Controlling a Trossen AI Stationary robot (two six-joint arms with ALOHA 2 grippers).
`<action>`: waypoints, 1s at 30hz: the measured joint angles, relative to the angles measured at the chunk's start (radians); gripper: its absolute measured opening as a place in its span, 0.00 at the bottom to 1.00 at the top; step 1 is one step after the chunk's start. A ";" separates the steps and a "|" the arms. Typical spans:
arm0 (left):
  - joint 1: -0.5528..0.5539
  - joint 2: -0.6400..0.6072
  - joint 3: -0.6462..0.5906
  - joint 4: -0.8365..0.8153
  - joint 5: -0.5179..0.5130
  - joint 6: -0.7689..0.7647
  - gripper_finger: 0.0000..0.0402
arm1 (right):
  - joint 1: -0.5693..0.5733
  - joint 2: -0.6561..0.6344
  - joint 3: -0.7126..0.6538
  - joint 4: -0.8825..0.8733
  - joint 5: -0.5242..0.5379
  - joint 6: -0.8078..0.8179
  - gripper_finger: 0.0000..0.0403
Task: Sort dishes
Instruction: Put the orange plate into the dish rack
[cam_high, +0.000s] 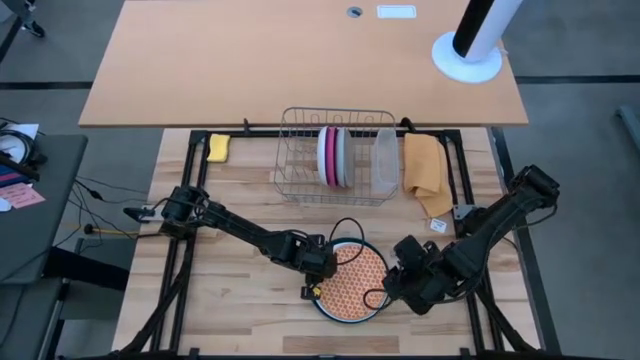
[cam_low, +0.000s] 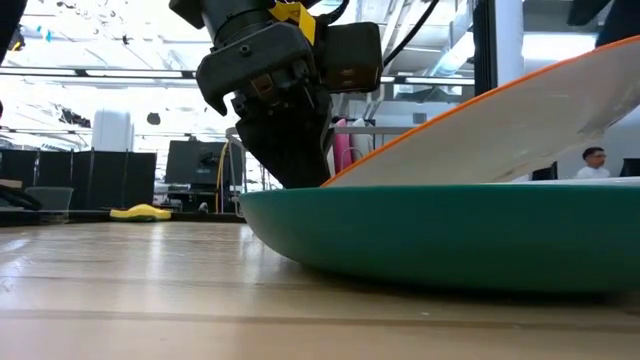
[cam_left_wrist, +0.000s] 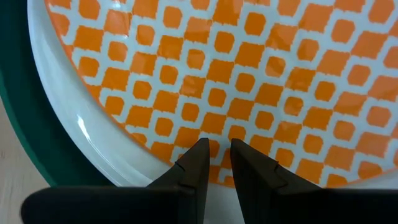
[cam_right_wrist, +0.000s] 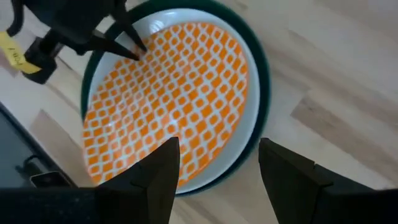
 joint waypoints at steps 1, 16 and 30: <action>0.000 0.000 0.000 0.000 0.005 0.000 0.16 | 0.000 0.003 -0.003 0.006 0.006 0.006 0.55; 0.000 0.000 0.000 0.000 0.019 0.008 0.16 | 0.037 0.018 -0.280 0.370 0.033 0.132 0.54; 0.002 0.000 0.000 0.005 0.021 -0.010 0.16 | 0.008 0.025 -0.360 0.657 0.081 0.110 0.42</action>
